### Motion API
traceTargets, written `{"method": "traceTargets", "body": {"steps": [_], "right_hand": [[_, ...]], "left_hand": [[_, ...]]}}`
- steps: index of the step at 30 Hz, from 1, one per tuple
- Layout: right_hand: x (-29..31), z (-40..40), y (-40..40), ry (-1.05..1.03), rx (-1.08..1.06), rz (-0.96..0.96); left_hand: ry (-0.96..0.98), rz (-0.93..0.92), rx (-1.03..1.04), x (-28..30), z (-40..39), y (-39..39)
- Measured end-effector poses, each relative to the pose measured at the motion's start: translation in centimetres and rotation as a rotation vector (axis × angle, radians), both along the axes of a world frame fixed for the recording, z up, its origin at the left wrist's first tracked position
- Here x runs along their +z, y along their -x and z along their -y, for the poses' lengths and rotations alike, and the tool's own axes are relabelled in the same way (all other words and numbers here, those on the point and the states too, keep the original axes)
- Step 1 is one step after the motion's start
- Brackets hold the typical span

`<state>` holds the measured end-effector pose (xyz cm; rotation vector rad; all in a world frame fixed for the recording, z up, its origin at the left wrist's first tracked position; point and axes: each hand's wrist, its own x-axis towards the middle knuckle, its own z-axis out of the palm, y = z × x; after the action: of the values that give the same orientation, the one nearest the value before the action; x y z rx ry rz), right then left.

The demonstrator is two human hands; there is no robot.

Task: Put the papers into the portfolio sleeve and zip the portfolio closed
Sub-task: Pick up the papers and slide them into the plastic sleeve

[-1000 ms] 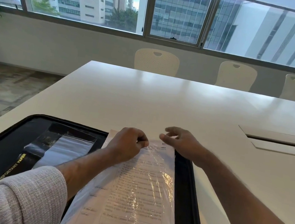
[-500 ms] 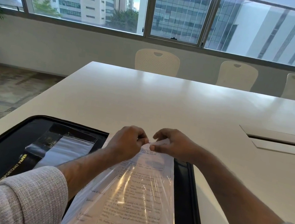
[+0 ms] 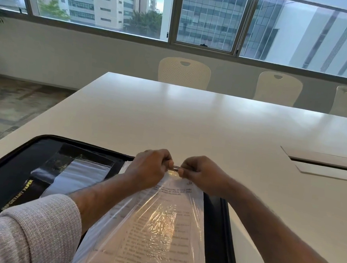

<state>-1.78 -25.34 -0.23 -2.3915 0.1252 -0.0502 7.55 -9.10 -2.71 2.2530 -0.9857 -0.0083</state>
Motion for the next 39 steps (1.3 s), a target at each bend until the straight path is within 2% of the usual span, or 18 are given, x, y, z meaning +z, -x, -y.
{"method": "traceTargets", "body": {"steps": [5, 13, 18, 21, 24, 31, 39], "right_hand": [[0.0, 0.0, 0.5, -0.026, -0.006, -0.023], [0.5, 2.6, 2.8, -0.22, -0.044, -0.083], [-0.2, 2.6, 2.8, -0.122, -0.068, -0.187], [-0.6, 2.6, 2.5, 0.019, -0.062, -0.23], [-1.0, 2.7, 1.9, 0.148, -0.076, -0.217], [-1.6, 2.7, 0.2, 0.304, -0.083, -0.072], [-1.9, 2.8, -0.9, 0.345, -0.124, -0.075]], "left_hand": [[-0.053, 0.007, 0.03, -0.2, -0.3, -0.2], [-0.072, 0.028, 0.052, -1.0, -1.6, -1.3], [-0.144, 0.048, -0.001, -1.2, -2.2, -1.7], [-0.224, 0.068, -0.027, -1.0, -2.8, -2.2], [-0.236, 0.086, -0.033, -1.0, -3.3, -2.4], [-0.254, 0.133, 0.02, -1.7, -3.5, -2.9], [-0.325, 0.192, 0.119, -2.4, -3.0, -3.6]]}}
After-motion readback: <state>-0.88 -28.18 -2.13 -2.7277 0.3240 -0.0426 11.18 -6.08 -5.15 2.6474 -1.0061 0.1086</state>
